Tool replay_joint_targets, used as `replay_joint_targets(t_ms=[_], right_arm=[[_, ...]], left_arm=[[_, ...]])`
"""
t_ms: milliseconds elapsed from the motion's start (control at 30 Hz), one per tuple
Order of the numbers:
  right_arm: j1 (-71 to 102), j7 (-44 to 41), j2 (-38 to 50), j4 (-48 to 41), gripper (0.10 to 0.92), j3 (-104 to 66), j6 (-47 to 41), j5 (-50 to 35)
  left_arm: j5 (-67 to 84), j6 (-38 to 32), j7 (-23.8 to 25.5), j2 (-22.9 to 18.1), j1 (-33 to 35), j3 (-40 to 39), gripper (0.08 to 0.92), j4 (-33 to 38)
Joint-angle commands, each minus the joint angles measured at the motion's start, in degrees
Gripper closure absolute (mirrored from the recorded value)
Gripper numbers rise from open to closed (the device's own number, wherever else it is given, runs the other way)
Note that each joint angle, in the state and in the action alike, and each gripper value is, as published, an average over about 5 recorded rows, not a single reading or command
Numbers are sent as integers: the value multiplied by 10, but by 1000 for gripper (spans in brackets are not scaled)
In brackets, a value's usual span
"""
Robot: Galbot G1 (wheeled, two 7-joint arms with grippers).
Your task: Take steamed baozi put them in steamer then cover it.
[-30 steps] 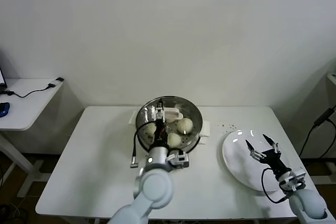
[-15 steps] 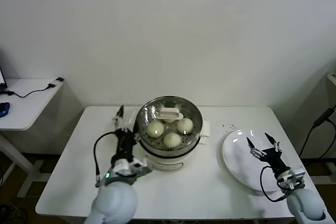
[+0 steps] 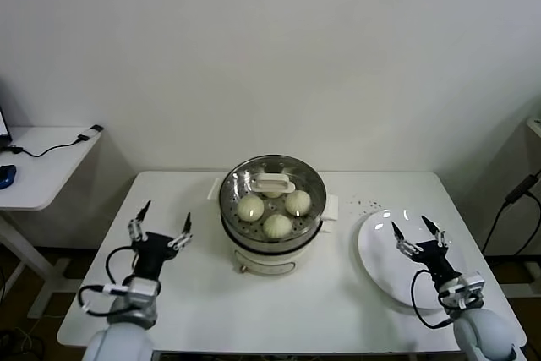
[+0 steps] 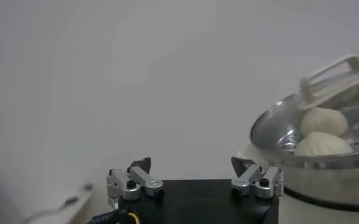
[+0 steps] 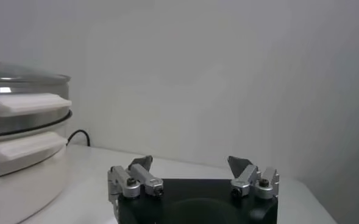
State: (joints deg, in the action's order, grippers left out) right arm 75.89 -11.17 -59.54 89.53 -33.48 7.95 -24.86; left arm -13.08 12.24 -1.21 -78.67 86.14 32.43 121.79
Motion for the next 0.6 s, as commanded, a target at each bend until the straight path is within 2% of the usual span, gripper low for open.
replay_joint_targets(t_ms=[33,600], right_arm=[[19,-3,-15,18,203,-7,-4,6],[59,-5,-23,50,203,-25,-17,-4]], left_arm=[[205,-154,3,-37,80,115,177,-56],[194,-159,7,-39,88,111,177,-49]])
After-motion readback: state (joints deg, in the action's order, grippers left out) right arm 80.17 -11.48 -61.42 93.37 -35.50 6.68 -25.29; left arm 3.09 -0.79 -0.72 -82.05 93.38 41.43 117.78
